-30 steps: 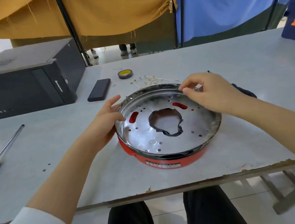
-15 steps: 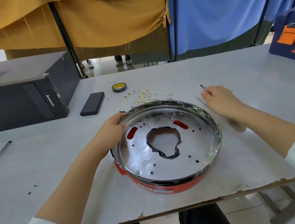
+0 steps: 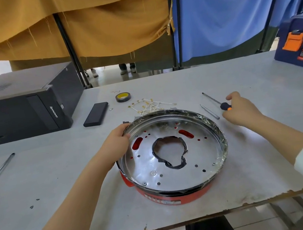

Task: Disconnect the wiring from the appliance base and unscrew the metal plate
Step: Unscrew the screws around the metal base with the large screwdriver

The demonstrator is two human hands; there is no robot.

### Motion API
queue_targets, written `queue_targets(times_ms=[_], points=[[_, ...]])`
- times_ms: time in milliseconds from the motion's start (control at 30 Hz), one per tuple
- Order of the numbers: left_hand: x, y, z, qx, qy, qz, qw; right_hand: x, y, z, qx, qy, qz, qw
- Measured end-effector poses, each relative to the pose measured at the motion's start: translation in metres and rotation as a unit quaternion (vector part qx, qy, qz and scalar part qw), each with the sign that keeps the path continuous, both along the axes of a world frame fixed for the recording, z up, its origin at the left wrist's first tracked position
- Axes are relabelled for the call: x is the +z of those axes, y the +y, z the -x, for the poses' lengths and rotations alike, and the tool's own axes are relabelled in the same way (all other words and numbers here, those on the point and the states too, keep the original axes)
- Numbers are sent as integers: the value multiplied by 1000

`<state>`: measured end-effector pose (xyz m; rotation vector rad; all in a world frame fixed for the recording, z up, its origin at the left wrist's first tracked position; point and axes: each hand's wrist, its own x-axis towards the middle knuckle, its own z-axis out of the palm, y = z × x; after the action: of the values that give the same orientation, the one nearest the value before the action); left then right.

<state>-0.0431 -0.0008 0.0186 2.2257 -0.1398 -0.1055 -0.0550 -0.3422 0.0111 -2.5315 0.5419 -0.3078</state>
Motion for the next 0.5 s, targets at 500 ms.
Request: queue_targets(times_ms=[500], points=[[9, 2, 5, -6, 59, 56, 997, 111, 124, 28, 189, -348, -337, 854]])
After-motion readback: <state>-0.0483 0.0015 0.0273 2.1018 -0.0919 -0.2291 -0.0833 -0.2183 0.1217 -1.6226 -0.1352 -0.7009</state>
